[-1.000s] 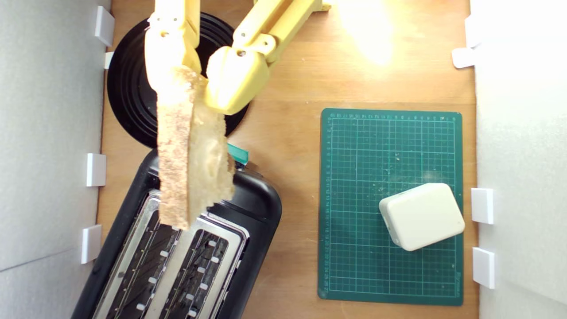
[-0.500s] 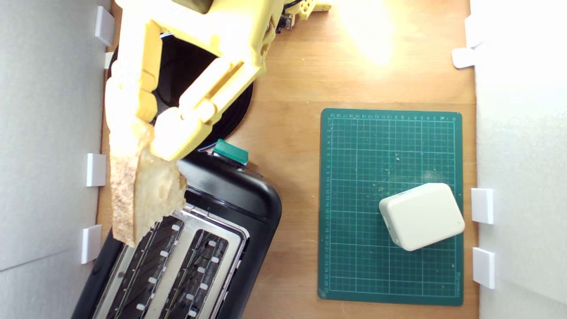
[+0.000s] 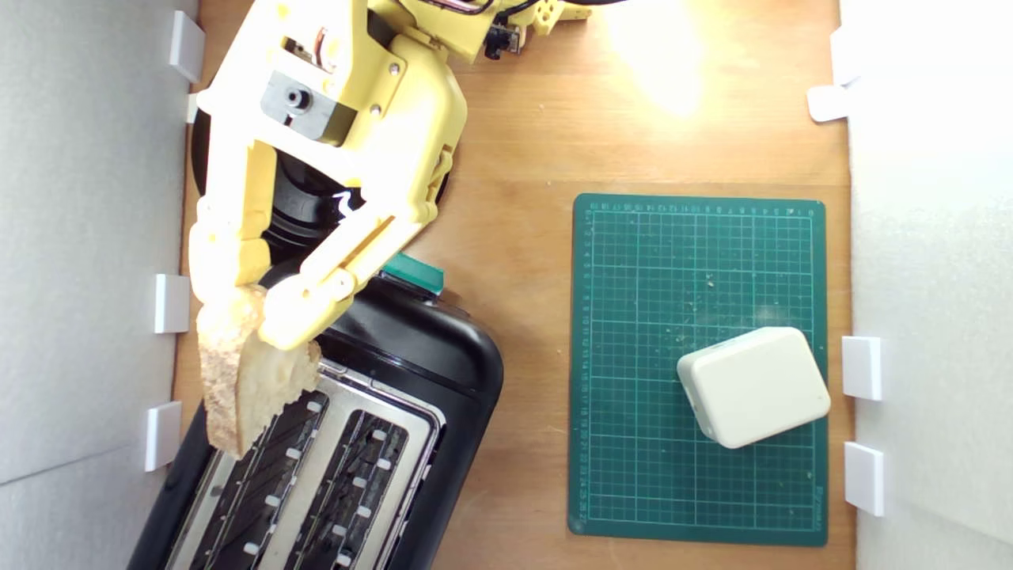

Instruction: Pick bread and place in toaster

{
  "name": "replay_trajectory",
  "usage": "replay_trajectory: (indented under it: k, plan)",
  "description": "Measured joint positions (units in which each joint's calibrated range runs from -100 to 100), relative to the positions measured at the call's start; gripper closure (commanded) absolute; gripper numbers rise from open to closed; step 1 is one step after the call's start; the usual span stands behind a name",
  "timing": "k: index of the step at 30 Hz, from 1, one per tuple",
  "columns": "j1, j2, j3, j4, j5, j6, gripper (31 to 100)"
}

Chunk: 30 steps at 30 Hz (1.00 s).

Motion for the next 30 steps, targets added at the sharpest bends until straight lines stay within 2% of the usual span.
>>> replay_trajectory:
  k: [4, 10, 30]
  plan:
    - [0.0, 0.9, 0.0, 0.0, 0.0, 0.0, 77.6]
    - [2.6, 2.8, 0.0, -0.1, -0.5, 0.0, 77.8]
    - [2.8, 5.8, 0.0, -0.1, -5.9, 0.0, 77.9]
